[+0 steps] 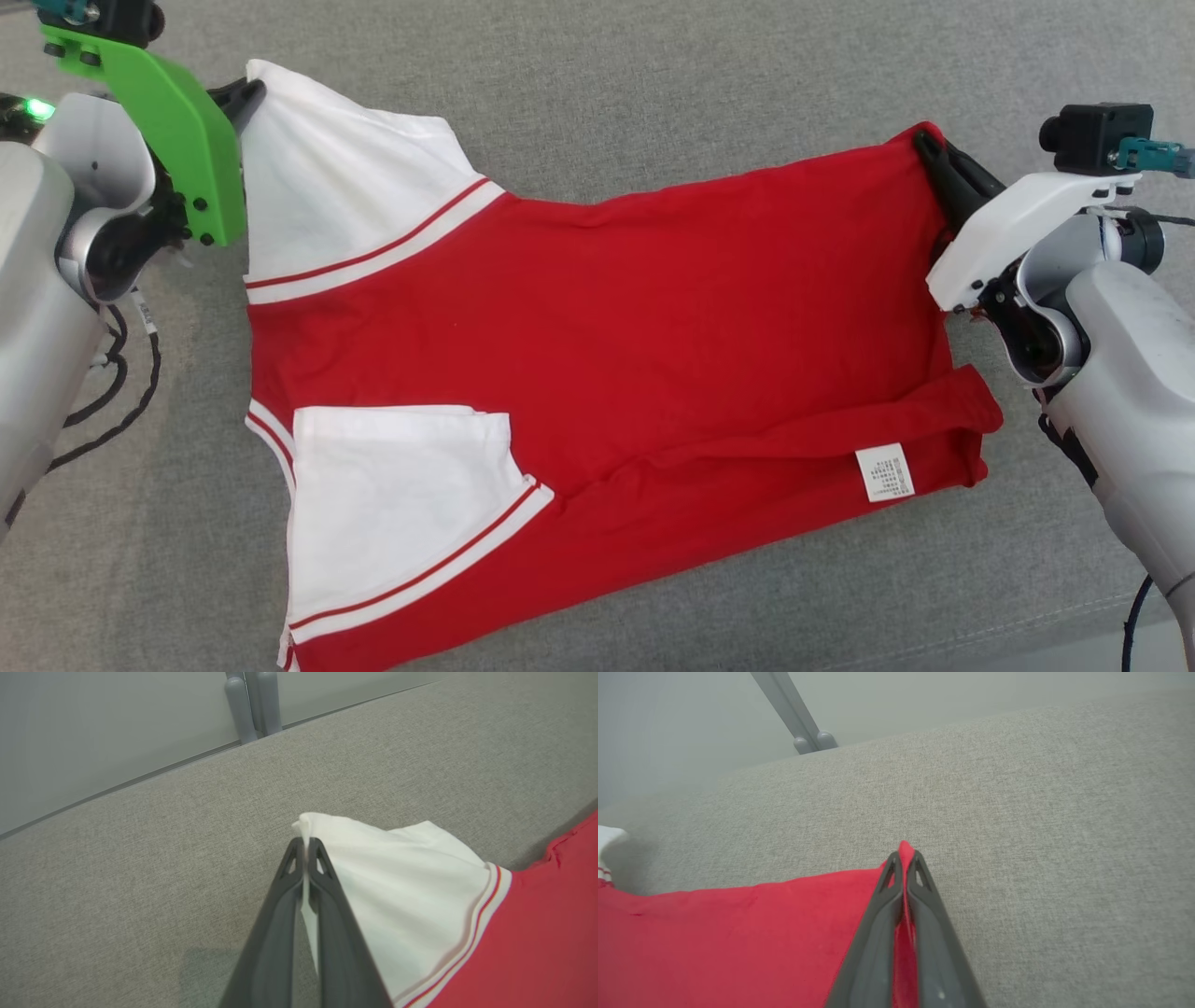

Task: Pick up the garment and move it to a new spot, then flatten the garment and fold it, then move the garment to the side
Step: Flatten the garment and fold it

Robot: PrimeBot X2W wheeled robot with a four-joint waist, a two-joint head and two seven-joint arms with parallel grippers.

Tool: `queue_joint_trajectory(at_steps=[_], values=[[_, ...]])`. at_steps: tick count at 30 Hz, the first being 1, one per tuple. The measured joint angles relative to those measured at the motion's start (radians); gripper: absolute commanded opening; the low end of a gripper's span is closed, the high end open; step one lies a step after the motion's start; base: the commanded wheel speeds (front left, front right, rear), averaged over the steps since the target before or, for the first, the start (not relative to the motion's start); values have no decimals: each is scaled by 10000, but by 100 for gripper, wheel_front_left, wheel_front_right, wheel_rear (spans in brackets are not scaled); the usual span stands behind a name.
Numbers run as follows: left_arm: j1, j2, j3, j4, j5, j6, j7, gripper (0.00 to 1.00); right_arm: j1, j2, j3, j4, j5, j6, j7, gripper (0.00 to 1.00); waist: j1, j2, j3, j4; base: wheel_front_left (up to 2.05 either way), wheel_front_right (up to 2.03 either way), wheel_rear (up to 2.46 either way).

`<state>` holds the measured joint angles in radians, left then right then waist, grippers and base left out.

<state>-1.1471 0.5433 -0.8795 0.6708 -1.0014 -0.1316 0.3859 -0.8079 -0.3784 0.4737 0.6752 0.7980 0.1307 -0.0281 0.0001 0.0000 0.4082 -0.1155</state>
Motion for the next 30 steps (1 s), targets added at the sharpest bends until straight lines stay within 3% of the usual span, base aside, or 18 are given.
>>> queue_joint_trajectory(at_steps=[6, 10, 24, 30], values=[[338, 2, -522, -523, -704, 0, 255, 0, 221, -307, 368, 2, 159, 0, 199, 0, 0, 0, -712, 176, 0, 0, 0], [802, 169, -660, -1189, -1818, 0, 800, 0, 640, -604, 681, 67, 311, 0, 556, 0, -1, 0, -1316, 279, 0, 0, 0], [2389, 1866, -1593, -3557, -4088, 0, 3622, 0, 1584, -1204, 1388, 445, 1066, 0, 1103, 0, 0, 0, -2963, 654, 0, 0, 0], [2885, 2128, -1837, -4240, -4544, 59, 4222, 0, 1662, -1308, 1705, 777, 1252, 0, 1106, 0, -1, 0, -3203, 850, 0, 0, 0]])
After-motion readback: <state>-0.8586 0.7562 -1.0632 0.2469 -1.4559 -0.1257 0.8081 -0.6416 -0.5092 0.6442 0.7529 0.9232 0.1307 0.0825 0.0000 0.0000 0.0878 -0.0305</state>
